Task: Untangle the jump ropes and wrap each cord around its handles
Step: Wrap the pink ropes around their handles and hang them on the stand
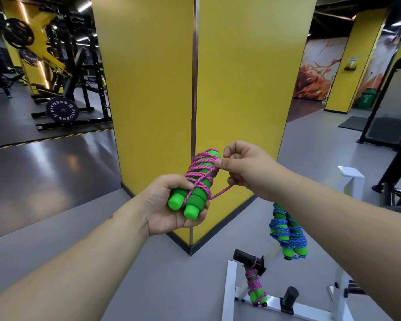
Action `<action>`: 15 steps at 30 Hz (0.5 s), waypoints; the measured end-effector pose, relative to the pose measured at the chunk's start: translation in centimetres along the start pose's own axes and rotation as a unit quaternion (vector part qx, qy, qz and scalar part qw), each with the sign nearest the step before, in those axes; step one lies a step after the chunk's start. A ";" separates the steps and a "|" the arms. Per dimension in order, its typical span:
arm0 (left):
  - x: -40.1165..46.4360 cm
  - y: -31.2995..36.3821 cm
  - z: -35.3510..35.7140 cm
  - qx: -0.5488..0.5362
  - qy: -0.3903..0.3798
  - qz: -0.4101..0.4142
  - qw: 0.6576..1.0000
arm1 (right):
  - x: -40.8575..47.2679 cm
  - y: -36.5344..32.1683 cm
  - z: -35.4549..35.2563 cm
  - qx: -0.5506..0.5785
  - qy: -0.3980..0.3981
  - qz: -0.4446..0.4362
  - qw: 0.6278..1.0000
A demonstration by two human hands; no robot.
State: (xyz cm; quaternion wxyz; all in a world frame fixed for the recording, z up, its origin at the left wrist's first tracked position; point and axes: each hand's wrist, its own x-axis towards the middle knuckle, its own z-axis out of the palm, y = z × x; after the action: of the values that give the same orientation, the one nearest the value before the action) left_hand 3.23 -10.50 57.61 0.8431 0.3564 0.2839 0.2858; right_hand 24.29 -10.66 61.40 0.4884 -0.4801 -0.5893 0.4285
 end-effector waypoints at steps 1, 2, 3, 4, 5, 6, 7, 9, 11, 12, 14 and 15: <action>0.7 -0.6 -0.3 0.001 0.011 -0.004 1.000 | 0.2 0.9 -0.2 -0.009 -0.003 0.007 1.000; 1.5 -1.3 -0.6 0.011 0.021 -0.006 1.000 | 0.6 1.8 -0.3 -0.024 -0.003 0.013 1.000; 2.4 -2.0 -1.0 0.029 0.036 -0.006 0.999 | 1.0 2.8 -0.5 -0.050 -0.003 0.017 0.999; 3.3 -2.8 -1.5 0.052 0.056 -0.005 0.997 | 1.3 3.8 -0.6 -0.095 -0.002 0.019 0.995; 4.3 -3.7 -2.2 0.066 0.078 -0.005 0.995 | 1.7 5.0 -0.8 -0.158 -0.002 0.023 0.987; 5.3 -4.6 -3.0 0.067 0.094 -0.007 0.993 | 2.0 6.2 -0.9 -0.230 -0.006 0.030 0.973; 6.4 -5.6 -4.0 0.055 0.106 -0.012 0.993 | 2.4 7.6 -0.9 -0.299 -0.015 0.040 0.953; 8.7 -7.7 -6.2 0.025 0.125 -0.032 0.991 | 3.1 10.7 -0.8 -0.405 -0.042 0.057 0.912; 11.0 -10.1 -8.4 0.004 0.143 -0.055 0.988 | 3.9 14.4 -0.6 -0.470 -0.057 0.068 0.878; 12.2 -11.3 -9.5 -0.002 0.153 -0.065 0.986 | 4.3 16.4 -0.5 -0.488 -0.059 0.075 0.868; 14.5 -13.8 -11.7 -0.009 0.173 -0.078 0.982 | 4.9 20.4 -0.2 -0.498 -0.060 0.095 0.860; 15.6 -14.9 -12.7 -0.012 0.183 -0.082 0.980 | 5.1 22.2 -0.1 -0.474 -0.054 0.114 0.872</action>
State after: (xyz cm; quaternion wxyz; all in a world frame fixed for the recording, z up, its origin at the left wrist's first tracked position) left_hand 9.28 -2.94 34.52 0.8019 0.2633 0.4576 0.2796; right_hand 27.39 -1.78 40.60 0.1178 -0.6939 -0.6884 0.1755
